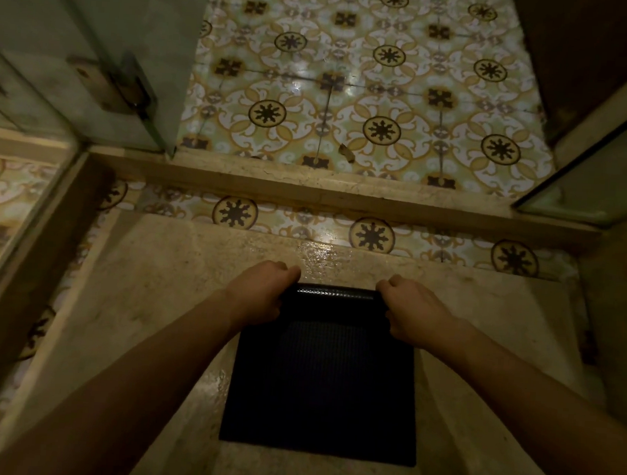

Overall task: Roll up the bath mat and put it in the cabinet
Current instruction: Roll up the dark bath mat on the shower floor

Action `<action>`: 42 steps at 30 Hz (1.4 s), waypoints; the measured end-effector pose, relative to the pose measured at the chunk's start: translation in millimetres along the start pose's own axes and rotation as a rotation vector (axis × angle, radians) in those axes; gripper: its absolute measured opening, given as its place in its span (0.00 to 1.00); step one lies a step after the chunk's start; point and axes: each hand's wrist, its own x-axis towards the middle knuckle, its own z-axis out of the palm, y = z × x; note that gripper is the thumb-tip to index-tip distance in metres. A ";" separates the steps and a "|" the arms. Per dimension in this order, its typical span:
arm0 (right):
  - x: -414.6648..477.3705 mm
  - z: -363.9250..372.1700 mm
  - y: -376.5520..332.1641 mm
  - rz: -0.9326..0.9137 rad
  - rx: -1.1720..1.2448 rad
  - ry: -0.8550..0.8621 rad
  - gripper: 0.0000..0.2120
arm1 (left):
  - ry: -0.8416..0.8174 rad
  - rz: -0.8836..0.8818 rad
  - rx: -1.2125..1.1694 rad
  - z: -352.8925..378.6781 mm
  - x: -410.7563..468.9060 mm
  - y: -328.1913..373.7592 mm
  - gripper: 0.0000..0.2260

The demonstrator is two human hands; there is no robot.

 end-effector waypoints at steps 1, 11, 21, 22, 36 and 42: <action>-1.5 0.2 -2.0 0.006 -0.017 0.013 0.17 | 0.024 0.011 0.025 2.7 -2.0 3.0 0.18; -3.5 -5.5 -3.7 -0.020 -0.018 -0.010 0.17 | -0.028 0.021 0.025 -3.0 -5.3 3.7 0.14; -17.5 3.0 -5.3 -0.060 0.023 0.028 0.17 | -0.128 0.019 -0.017 -17.4 -5.3 4.5 0.14; -17.8 2.5 -4.8 -0.064 0.030 0.021 0.16 | -0.138 0.010 -0.019 -18.7 -4.8 4.3 0.15; -20.2 -5.0 -6.8 -0.061 0.111 -0.040 0.18 | -0.202 -0.046 -0.084 -19.5 -8.7 4.7 0.14; -25.3 1.3 -11.2 -0.063 0.122 -0.044 0.23 | -0.138 -0.040 -0.083 -9.4 -16.2 11.8 0.15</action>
